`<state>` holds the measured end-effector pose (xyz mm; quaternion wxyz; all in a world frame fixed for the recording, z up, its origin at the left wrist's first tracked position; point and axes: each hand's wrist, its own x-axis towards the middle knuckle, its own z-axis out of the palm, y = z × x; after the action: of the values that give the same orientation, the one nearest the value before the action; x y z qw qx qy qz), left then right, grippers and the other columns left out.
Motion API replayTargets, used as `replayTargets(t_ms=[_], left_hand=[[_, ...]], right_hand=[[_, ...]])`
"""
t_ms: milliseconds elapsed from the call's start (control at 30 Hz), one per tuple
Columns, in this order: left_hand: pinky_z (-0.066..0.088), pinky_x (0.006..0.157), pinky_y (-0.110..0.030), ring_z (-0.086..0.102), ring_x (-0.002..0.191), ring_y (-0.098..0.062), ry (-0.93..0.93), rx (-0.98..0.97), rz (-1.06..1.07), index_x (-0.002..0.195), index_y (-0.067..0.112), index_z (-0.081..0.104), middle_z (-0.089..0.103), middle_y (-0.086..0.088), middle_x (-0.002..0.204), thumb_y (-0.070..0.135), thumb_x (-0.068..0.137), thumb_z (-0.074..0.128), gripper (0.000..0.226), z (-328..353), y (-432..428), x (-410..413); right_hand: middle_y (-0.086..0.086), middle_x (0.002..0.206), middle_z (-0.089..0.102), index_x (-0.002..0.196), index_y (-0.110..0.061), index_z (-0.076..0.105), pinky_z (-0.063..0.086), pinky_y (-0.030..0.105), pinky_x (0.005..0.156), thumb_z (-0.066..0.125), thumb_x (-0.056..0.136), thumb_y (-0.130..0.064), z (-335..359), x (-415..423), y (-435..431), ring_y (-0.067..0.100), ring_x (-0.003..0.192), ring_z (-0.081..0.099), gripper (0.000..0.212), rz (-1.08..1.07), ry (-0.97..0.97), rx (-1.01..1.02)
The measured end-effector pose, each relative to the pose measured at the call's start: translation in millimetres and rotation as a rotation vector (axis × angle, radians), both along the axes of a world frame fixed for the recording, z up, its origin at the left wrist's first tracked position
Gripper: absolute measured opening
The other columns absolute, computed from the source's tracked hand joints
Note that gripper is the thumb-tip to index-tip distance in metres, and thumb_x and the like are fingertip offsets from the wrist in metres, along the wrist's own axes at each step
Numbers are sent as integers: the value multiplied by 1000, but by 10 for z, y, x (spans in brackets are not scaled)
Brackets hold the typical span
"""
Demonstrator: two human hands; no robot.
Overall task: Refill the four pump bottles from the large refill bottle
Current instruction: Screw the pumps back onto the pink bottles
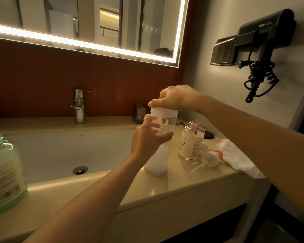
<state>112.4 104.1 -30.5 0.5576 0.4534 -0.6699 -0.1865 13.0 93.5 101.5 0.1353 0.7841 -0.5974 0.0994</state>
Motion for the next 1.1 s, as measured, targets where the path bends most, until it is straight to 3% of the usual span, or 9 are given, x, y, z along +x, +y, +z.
replayTargets(t_ms=[100, 200, 267, 400, 533, 733, 900, 1000, 1100], left_hand=[[55, 80, -40, 62, 96, -19, 11, -20, -4, 124, 14, 44, 62, -4, 114, 42, 69, 76, 69, -23, -23, -22], [53, 80, -35, 60, 97, -17, 24, -23, -12, 125, 16, 42, 61, -5, 118, 42, 70, 75, 70, -54, -93, -68], [50, 80, -31, 57, 99, -15, 44, -17, -32, 128, 15, 41, 59, -6, 121, 39, 71, 75, 71, -59, -145, -120], [49, 85, -34, 56, 107, -20, 84, -24, -60, 131, 14, 38, 57, -7, 123, 36, 72, 74, 72, -78, -275, -264], [41, 86, -28, 48, 109, -11, 101, -26, -88, 136, 18, 33, 53, -6, 128, 34, 75, 72, 74, -105, -412, -409], [37, 104, -44, 36, 131, -25, -7, -36, -2, 148, 19, 13, 35, -10, 146, 38, 75, 70, 94, -302, -544, -589], [40, 77, -27, 47, 96, -20, -103, -417, 286, 123, 21, 34, 53, -15, 114, 56, 75, 59, 64, -493, -304, -692], [39, 59, -18, 50, 79, -10, -230, -375, 137, 118, 20, 38, 56, -6, 107, 52, 80, 56, 54, -513, -214, -848], [46, 58, -23, 58, 71, -13, -230, -252, 155, 126, 15, 44, 57, -3, 121, 44, 83, 62, 55, -462, -207, -996]], right_hand=[[-2, 99, 58, 112, -19, 58, 48, 30, 75, 29, 81, -74, -27, -18, 12, 18, 93, 57, 69, -22, -1, -30], [0, 88, 56, 110, -15, 54, 43, 24, 62, 20, 85, -70, -10, -178, 112, 15, 76, 55, 69, -2, -235, 71], [-1, 73, 53, 99, -15, 54, 39, 23, 55, 24, 89, -64, -38, -429, 150, 12, 63, 51, 58, -24, -429, -14], [-2, 68, 54, 88, -14, 58, 46, 31, 64, 46, 90, -53, -350, -1069, 72, 16, 65, 54, 41, -187, -526, -234], [9, 80, 64, 86, -7, 62, 55, 43, 73, 47, 90, -51, -816, -1576, -20, 26, 75, 62, 47, -375, -578, -77], [12, 77, 66, 90, -5, 59, 49, 25, 50, 33, 85, -68, -1357, -1765, 38, 20, 60, 63, 68, -548, -558, 346], [9, 72, 63, 93, -5, 54, 47, 22, 48, 30, 83, -71, -1421, -1665, -1, 16, 56, 61, 71, -489, -596, 404], [14, 86, 64, 117, -1, 49, 46, 24, 54, 34, 85, -68, -1343, -1625, -13, 16, 56, 58, 76, -493, -631, 483], [17, 102, 64, 126, -3, 44, 45, 24, 57, 38, 87, -63, -1299, -1611, -1, 16, 57, 58, 72, -494, -643, 562]])
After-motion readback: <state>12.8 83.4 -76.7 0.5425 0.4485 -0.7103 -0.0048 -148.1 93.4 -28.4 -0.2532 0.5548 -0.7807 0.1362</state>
